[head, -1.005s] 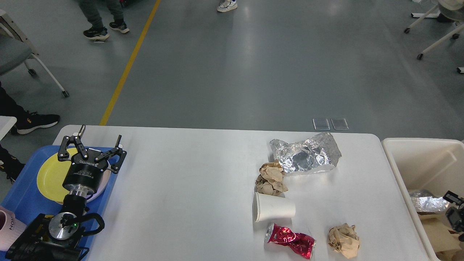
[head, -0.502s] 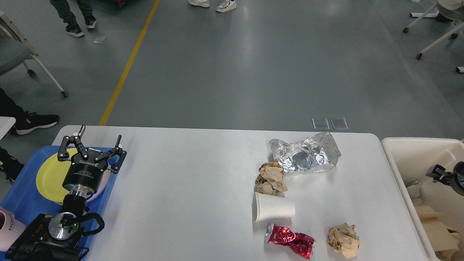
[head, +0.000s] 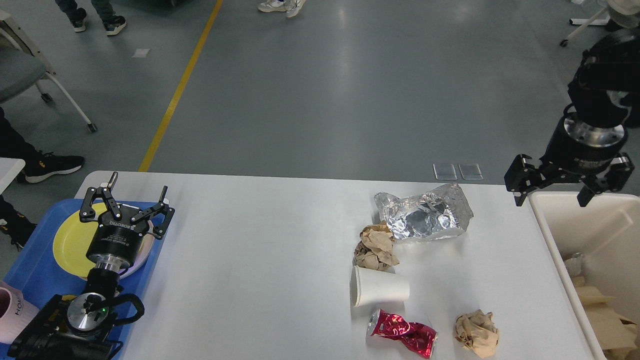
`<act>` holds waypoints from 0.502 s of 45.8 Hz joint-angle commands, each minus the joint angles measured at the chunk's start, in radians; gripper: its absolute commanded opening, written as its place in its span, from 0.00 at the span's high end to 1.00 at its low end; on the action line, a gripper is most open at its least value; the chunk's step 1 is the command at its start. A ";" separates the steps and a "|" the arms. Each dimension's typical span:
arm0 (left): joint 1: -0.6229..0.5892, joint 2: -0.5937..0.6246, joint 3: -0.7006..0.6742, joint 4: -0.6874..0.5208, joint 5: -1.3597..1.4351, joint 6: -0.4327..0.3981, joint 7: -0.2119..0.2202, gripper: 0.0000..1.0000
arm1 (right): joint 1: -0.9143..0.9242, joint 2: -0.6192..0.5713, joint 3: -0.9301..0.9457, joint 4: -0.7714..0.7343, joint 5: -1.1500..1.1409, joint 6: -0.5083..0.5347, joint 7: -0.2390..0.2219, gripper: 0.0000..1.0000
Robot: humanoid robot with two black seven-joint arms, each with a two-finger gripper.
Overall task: Tidy desktop
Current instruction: 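Raise the right gripper and move it over the remaining foil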
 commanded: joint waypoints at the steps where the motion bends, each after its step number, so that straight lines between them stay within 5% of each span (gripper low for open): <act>1: 0.000 0.001 0.000 0.000 0.000 0.000 0.000 0.03 | 0.225 -0.004 -0.014 0.197 0.071 0.007 0.000 0.00; 11: 0.000 0.000 0.000 0.000 0.000 0.000 -0.002 0.03 | 0.497 -0.005 -0.066 0.432 0.176 0.007 0.006 0.06; 23: 0.000 0.001 0.000 0.000 0.000 0.000 -0.002 0.03 | 0.507 -0.001 -0.131 0.468 0.204 -0.095 0.011 0.02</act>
